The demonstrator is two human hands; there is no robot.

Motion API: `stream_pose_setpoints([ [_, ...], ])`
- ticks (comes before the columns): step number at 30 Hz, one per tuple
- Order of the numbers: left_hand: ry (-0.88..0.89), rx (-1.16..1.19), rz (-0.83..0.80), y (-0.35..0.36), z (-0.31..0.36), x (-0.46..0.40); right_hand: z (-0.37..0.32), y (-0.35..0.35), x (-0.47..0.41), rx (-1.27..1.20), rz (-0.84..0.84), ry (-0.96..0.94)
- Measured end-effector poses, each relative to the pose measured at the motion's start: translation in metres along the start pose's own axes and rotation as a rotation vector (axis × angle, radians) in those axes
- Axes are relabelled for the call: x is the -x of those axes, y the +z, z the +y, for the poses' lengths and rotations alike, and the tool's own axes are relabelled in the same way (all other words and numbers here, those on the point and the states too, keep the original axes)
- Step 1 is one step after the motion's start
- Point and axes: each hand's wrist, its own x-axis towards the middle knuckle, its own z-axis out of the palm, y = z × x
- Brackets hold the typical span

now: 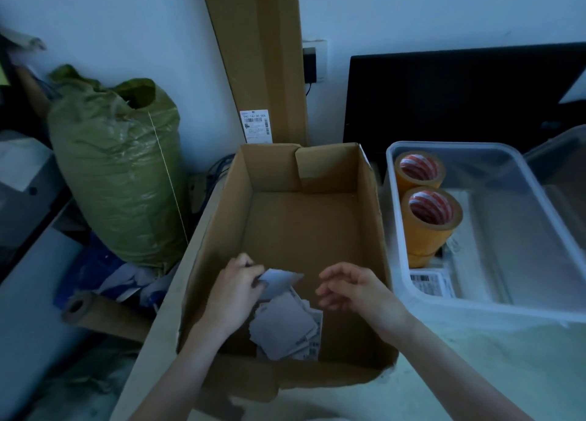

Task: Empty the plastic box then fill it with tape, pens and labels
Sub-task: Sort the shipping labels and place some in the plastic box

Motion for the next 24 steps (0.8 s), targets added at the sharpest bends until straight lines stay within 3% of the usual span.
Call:
stream_pose_setpoints([
  [2,0.134,0.090,0.164,-0.006,0.005,0.005,0.000,0.001,0.000,-0.030,0.006,0.017],
  [5,0.321,0.190,0.267,-0.007,0.012,0.017,-0.002,0.003,0.001,-0.134,-0.015,0.063],
  [9,0.487,0.088,0.258,0.007,0.017,0.029,0.001,0.003,0.004,-0.229,-0.072,0.067],
  [13,0.551,0.099,0.244,0.013,0.026,0.031,0.006,0.004,0.003,-0.171,0.018,0.017],
  [16,0.466,0.147,0.194,0.013,0.027,0.027,0.005,0.002,0.004,-0.180,0.116,-0.005],
  [19,0.146,0.206,0.049,0.010,0.033,0.019,0.001,-0.004,0.008,-0.196,0.167,-0.032],
  [21,-0.069,0.073,-0.152,0.018,0.031,0.012,-0.001,-0.006,0.011,-0.223,0.199,-0.041],
  [24,-0.203,-0.115,-0.546,0.036,0.033,0.002,-0.003,-0.008,0.016,-0.296,0.228,-0.052],
])
